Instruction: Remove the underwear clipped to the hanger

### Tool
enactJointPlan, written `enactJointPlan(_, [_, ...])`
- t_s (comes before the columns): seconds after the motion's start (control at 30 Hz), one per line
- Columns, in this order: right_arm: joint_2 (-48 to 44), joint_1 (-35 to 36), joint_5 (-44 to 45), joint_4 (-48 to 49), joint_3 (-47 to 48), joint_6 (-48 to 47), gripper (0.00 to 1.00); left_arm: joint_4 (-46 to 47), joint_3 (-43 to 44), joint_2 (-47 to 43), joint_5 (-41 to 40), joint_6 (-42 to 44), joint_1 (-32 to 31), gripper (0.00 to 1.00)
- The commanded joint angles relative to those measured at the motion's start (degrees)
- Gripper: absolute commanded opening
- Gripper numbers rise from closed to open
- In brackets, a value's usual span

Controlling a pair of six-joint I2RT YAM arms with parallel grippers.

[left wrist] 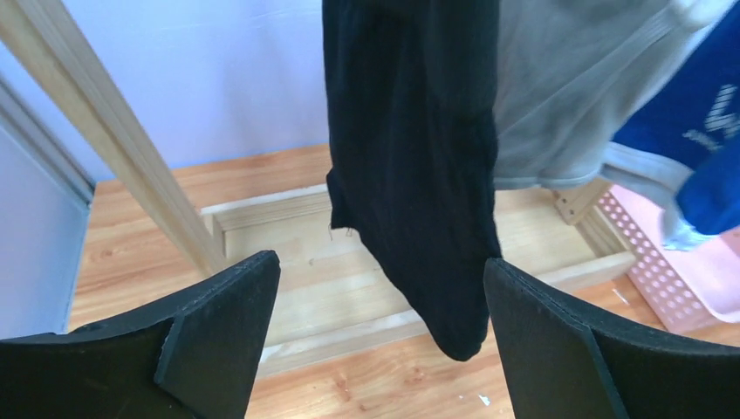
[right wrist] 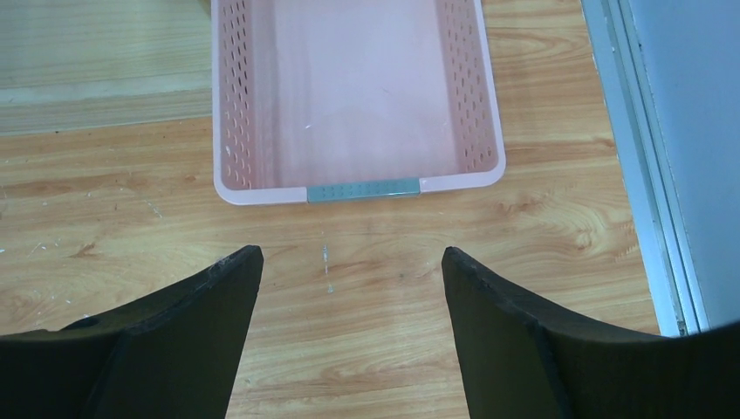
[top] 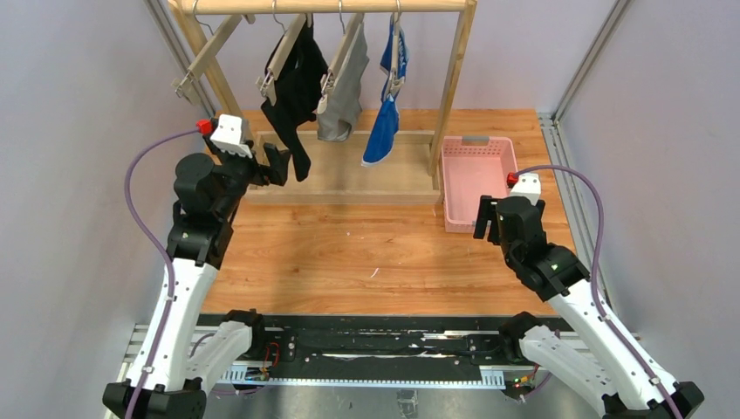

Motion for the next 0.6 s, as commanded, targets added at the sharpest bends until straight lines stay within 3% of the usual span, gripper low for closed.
enactJointPlan(0.0, [-0.39,0.85,-2.20,1.97,-1.05,-0.95,0.76,-11.49,9.09,0.39,4.68,0.95,-0.64,0.98])
enactJointPlan(0.17, [0.28,0.85,-2.57,2.41,-1.91,-1.33,0.70,-18.51,20.42,0.86,7.60,-0.90,-0.64,0.98])
enactJointPlan(0.4, [1.26,0.85,-4.24,2.97,-2.32,-1.40,0.67,-36.86,45.26,10.18,5.15,-1.73,-0.64,0.98])
enactJointPlan(0.57, [0.45,0.85,-6.34,3.18,-1.96,-1.97,0.65,-39.14,56.08,17.44,10.09,-1.75,-0.64,0.98])
